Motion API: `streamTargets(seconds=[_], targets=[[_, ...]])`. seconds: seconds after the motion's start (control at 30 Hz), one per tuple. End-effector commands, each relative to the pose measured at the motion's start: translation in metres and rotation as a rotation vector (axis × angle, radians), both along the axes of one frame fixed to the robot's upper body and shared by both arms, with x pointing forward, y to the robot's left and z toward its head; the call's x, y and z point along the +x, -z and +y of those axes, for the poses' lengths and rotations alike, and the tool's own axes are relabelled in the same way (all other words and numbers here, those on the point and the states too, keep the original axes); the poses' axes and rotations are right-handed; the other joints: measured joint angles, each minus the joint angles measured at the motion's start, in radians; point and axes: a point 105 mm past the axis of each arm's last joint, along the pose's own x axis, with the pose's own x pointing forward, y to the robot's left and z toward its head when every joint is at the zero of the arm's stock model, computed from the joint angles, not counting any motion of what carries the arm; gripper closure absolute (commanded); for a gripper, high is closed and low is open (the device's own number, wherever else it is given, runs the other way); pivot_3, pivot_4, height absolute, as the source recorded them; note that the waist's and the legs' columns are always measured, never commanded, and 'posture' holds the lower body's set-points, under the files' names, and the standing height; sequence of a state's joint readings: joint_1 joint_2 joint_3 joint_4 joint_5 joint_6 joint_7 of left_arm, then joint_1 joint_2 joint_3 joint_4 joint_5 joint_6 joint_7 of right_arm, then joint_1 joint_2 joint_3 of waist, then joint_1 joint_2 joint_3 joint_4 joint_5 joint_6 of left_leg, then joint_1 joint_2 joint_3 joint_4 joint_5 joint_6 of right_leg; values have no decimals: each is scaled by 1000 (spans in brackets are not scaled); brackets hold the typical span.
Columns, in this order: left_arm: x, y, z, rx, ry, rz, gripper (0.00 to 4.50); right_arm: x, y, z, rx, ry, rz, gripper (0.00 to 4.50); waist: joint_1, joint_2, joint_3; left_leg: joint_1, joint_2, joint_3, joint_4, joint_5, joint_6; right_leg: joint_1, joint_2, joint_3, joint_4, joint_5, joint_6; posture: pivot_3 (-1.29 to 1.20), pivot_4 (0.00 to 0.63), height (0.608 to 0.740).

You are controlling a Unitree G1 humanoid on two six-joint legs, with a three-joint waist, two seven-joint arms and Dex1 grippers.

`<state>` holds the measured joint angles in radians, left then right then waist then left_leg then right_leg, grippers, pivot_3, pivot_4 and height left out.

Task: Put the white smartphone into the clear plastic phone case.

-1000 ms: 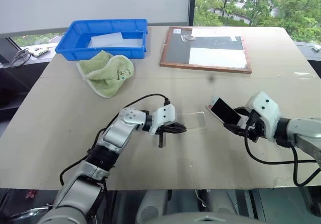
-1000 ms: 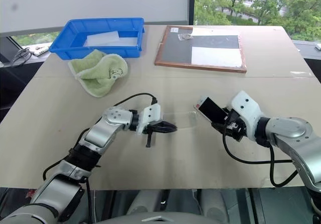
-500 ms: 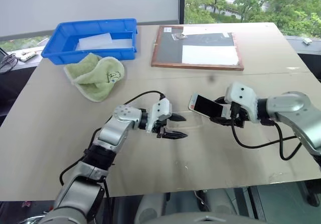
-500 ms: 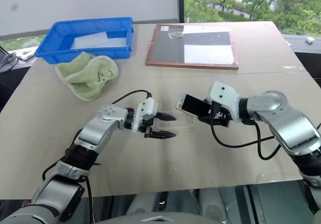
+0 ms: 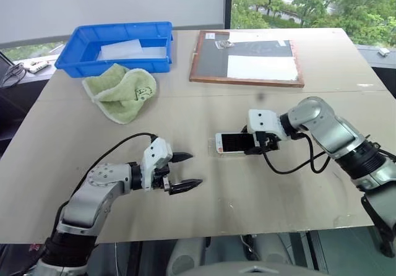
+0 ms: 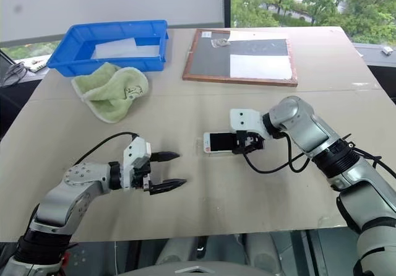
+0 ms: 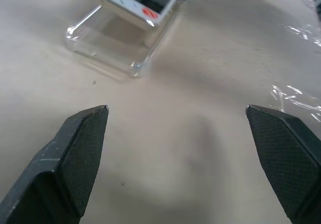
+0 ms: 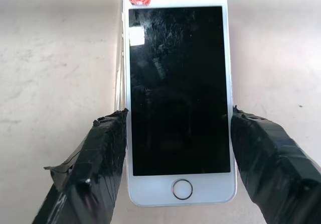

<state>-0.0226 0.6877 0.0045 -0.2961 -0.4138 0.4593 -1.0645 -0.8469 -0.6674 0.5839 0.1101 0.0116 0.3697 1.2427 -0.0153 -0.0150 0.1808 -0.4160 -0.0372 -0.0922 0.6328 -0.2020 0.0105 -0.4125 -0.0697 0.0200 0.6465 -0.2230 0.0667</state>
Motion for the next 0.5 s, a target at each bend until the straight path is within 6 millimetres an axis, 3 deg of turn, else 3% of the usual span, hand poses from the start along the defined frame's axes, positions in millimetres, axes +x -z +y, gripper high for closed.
streamTargets(seconds=[0.03, 0.3, 0.5], targets=[[-1, -10, 1, -6, -19, -67, 0, 3, -3, 0, -60, -42, -29, 1720, -1, 0, 0, 0, 0, 0, 0, 0, 0, 0, 0, 0, 0, 0, 0, 0, 150, 740], [-1, -9, -2, -11, -39, -79, 0, 6, -2, 5, -92, -20, -45, 1723, -1, 0, 0, 1, 0, 0, 0, 0, 0, 0, 0, 0, 0, 0, -1, 0, 150, 740], [3, -8, -6, -16, -46, -89, 0, -8, -5, 10, -77, -38, 20, 1723, 0, 0, 0, 1, 0, 0, 0, 0, 0, 0, 0, 0, 0, 1, -1, 0, 150, 740]])
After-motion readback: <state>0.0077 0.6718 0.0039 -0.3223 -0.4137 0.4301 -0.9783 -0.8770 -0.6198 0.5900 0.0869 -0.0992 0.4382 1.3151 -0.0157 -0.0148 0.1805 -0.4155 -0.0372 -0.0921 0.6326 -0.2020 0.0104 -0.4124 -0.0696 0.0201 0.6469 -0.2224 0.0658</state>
